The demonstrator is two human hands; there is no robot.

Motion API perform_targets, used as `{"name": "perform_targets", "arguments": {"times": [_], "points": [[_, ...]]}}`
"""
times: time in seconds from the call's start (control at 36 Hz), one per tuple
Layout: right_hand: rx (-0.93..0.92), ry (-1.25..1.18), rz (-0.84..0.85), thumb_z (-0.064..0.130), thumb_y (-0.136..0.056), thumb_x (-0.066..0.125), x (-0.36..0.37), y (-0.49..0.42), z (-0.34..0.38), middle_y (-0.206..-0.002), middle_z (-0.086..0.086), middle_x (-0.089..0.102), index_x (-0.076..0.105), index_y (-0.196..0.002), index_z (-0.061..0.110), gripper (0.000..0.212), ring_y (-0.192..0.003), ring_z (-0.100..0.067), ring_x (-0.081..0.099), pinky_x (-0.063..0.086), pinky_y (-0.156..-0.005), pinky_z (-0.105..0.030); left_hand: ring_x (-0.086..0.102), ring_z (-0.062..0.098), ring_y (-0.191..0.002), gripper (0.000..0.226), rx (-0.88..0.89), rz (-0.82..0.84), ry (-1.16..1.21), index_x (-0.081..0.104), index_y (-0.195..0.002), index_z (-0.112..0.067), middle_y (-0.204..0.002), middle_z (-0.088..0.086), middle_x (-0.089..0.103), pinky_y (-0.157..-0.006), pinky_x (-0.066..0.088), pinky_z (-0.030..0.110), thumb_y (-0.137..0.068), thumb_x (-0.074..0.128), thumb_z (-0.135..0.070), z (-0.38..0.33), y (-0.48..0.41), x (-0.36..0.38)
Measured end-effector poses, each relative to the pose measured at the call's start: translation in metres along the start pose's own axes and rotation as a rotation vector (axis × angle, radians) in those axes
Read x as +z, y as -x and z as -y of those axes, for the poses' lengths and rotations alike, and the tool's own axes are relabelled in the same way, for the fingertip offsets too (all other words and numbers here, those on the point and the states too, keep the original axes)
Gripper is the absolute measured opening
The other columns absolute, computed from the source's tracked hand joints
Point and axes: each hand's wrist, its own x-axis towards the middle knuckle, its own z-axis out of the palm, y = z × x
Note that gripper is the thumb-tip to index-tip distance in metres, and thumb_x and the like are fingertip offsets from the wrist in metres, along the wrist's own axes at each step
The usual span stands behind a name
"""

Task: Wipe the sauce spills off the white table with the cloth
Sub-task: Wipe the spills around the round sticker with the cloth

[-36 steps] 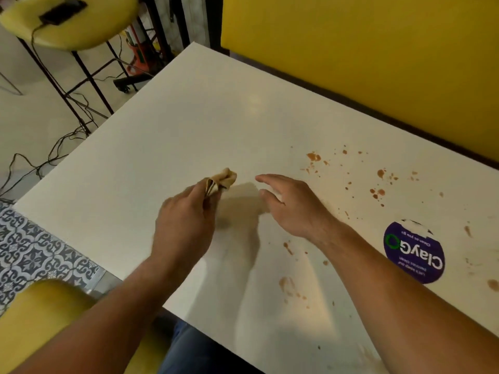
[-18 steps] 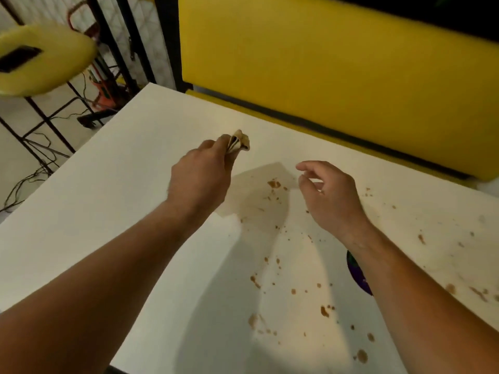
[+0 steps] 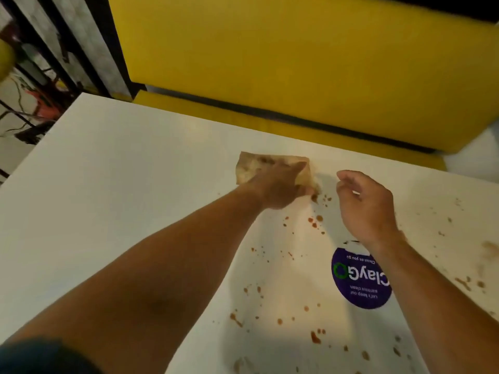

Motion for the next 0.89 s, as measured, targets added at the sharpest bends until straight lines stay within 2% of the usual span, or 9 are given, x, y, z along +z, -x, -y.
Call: {"name": "perform_targets", "arguments": {"times": [0.06,0.11,0.17,0.22,0.31,0.42,0.5,0.67,0.89], "points": [[0.003,0.000,0.008,0.023,-0.099,0.050,0.007,-0.009,-0.001,-0.128,0.004,0.060,0.061,-0.127,0.019,0.030,-0.116,-0.008,0.053,0.042,-0.098,-0.026,0.056,0.030,-0.117,0.047,0.039,-0.139,0.064,0.043,-0.142,-0.020,-0.133,0.012,0.058,-0.097,0.045,0.041,-0.102,0.033,-0.042,0.010,0.007,-0.008],[-0.045,0.040,0.029,0.023,-0.099,0.050,0.019,-0.017,0.005,-0.128,0.003,0.060,0.061,-0.126,0.019,0.029,-0.116,-0.010,0.052,0.041,-0.097,-0.025,0.063,0.024,-0.096,0.038,0.047,-0.329,0.158,0.062,-0.116,-0.020,-0.109,0.007,0.068,-0.084,0.052,0.041,-0.102,0.032,-0.039,0.027,0.018,-0.019],[-0.136,0.113,0.049,0.023,-0.098,0.049,0.036,-0.027,0.016,-0.123,0.002,0.060,0.062,-0.123,0.017,0.028,-0.111,-0.011,0.052,0.041,-0.092,-0.024,0.061,0.021,-0.083,0.033,0.046,-0.388,0.117,0.064,-0.100,-0.017,-0.096,0.003,0.068,-0.074,0.052,0.044,-0.100,0.037,-0.036,0.047,0.031,-0.029],[-0.239,0.203,0.084,0.025,-0.098,0.047,0.055,-0.037,0.031,-0.125,-0.001,0.059,0.061,-0.122,0.016,0.030,-0.114,-0.017,0.052,0.042,-0.096,-0.030,0.062,0.022,-0.090,0.031,0.002,-0.408,0.023,0.065,-0.107,-0.018,-0.105,0.004,0.068,-0.077,0.054,0.043,-0.101,0.041,-0.036,0.068,0.046,-0.035],[-0.304,0.350,0.196,0.040,-0.096,0.044,0.088,-0.050,0.049,-0.141,-0.004,0.048,0.052,-0.135,0.019,0.045,-0.131,-0.023,0.038,0.032,-0.108,-0.040,0.058,0.027,-0.111,0.038,-0.089,-0.417,-0.105,0.061,-0.124,-0.017,-0.125,0.005,0.064,-0.086,0.049,0.040,-0.101,0.042,-0.041,0.097,0.064,-0.040],[-0.139,0.576,0.396,0.078,-0.081,0.037,0.131,-0.055,0.047,-0.161,-0.002,0.008,0.016,-0.149,0.039,0.082,-0.145,-0.041,-0.005,0.011,-0.109,-0.069,0.054,0.033,-0.118,0.048,-0.165,-0.348,-0.202,0.059,-0.127,-0.015,-0.130,0.007,0.060,-0.092,0.047,0.047,-0.098,0.037,-0.047,0.130,0.083,-0.037],[-0.095,0.632,0.373,0.087,-0.074,0.029,0.148,-0.051,0.041,-0.162,-0.002,-0.007,0.003,-0.149,0.043,0.091,-0.142,-0.043,-0.019,-0.005,-0.102,-0.077,0.050,0.034,-0.124,0.051,-0.216,-0.305,-0.234,0.058,-0.128,-0.016,-0.135,0.008,0.057,-0.098,0.043,0.053,-0.097,0.035,-0.050,0.150,0.092,-0.030],[0.040,0.686,0.308,0.084,-0.080,0.023,0.148,-0.057,0.032,-0.158,-0.009,-0.021,-0.004,-0.147,0.051,0.079,-0.140,-0.048,-0.022,-0.004,-0.095,-0.083,0.044,0.027,-0.129,0.059,-0.219,-0.320,-0.161,0.059,-0.124,-0.021,-0.138,0.000,0.053,-0.100,0.038,0.055,-0.098,0.020,-0.057,0.165,0.099,-0.018],[0.063,0.562,0.201,0.063,-0.096,0.023,0.152,-0.062,0.031,-0.162,-0.008,-0.001,0.020,-0.146,0.048,0.052,-0.143,-0.046,-0.011,0.002,-0.105,-0.076,0.047,0.023,-0.123,0.057,-0.195,-0.348,-0.105,0.056,-0.126,-0.021,-0.132,-0.002,0.056,-0.093,0.040,0.050,-0.099,0.016,-0.052,0.165,0.099,-0.015]]}}
